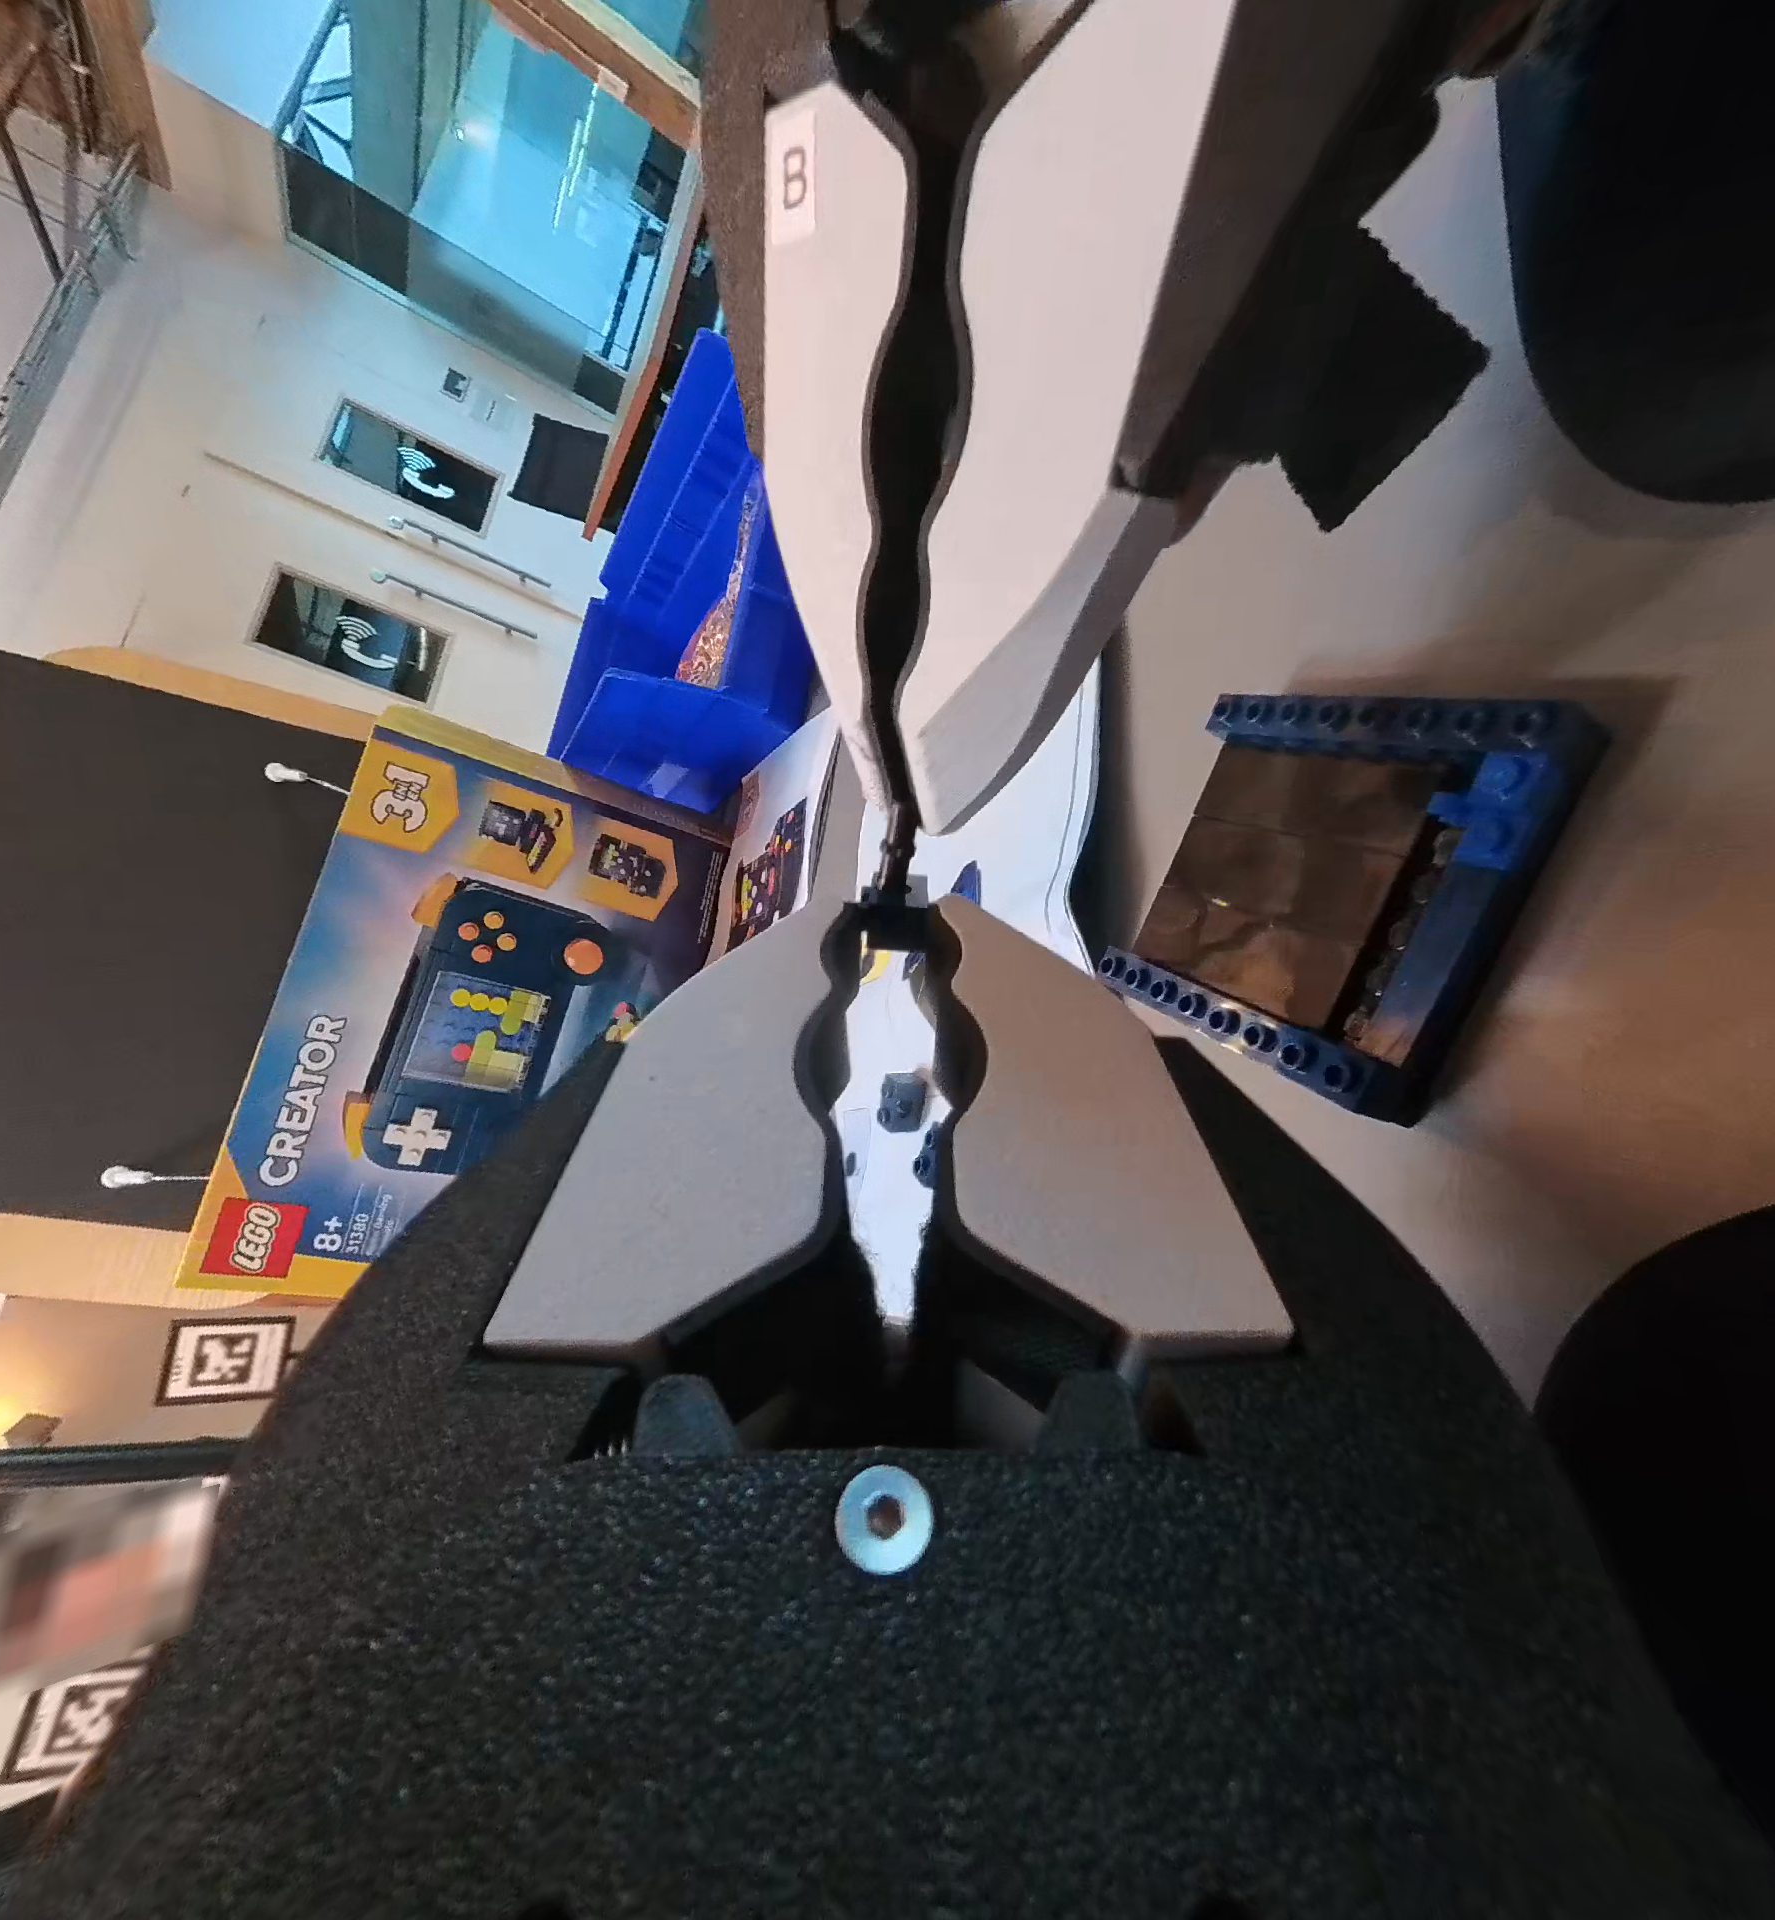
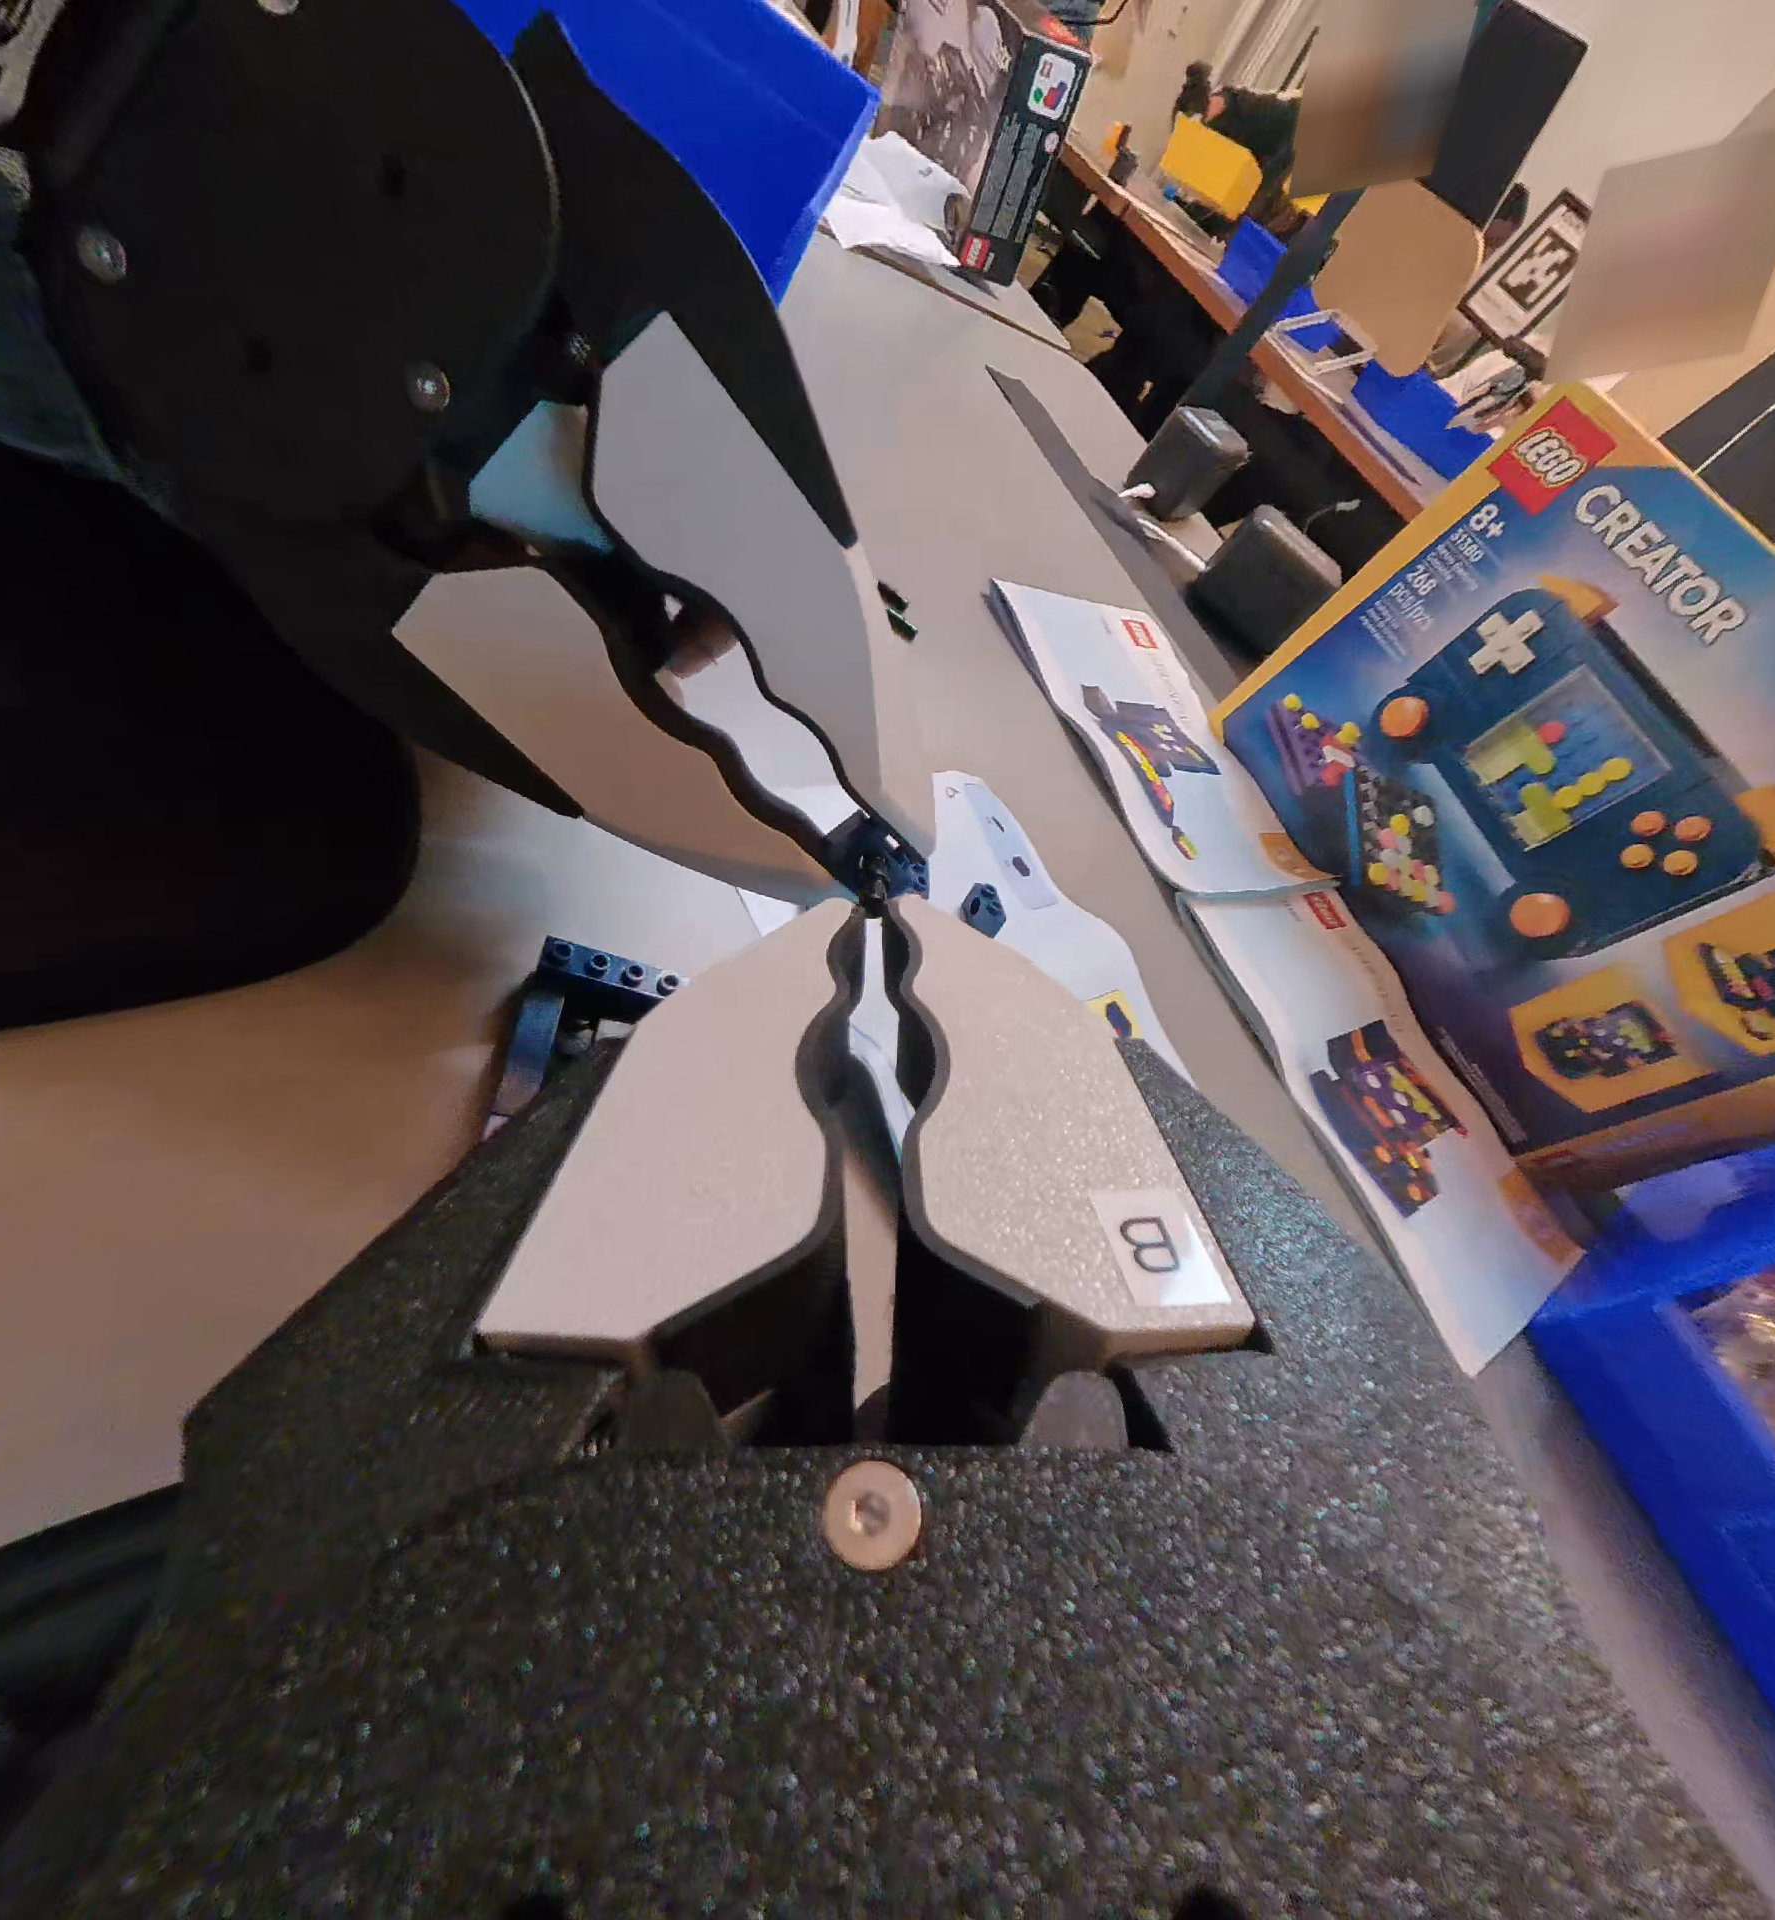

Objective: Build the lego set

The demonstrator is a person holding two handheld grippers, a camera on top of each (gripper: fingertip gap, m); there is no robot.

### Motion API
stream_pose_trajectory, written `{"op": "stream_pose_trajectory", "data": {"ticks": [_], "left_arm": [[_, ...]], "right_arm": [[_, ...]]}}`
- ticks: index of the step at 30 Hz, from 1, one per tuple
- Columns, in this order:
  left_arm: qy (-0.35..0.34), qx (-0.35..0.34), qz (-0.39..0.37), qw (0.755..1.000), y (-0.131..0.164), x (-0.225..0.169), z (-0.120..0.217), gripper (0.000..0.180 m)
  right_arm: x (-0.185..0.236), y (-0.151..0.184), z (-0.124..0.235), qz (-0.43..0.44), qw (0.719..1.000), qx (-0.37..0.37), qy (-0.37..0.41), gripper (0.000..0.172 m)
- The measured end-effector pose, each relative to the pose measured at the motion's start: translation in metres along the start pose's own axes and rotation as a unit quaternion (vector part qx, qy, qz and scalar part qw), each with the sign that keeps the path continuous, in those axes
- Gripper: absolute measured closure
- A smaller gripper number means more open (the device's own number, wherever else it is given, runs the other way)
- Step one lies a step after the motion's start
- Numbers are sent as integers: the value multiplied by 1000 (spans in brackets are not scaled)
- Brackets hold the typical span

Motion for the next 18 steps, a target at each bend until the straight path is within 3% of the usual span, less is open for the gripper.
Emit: {"op": "stream_pose_trajectory", "data": {"ticks": [18], "left_arm": [[8,8,-13,1000,0,-3,-4,170]], "right_arm": [[2,0,-2,24,1000,-3,4,168]]}}
Point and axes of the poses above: each gripper's, where its closed fingertips meet, z back along the fingers, y out of its underside, x = y × z across the jaws, the point moved 10 cm from there along z, back along the fingers, and after that the axes turned 9 degrees about -z, right-handed, at the moved point
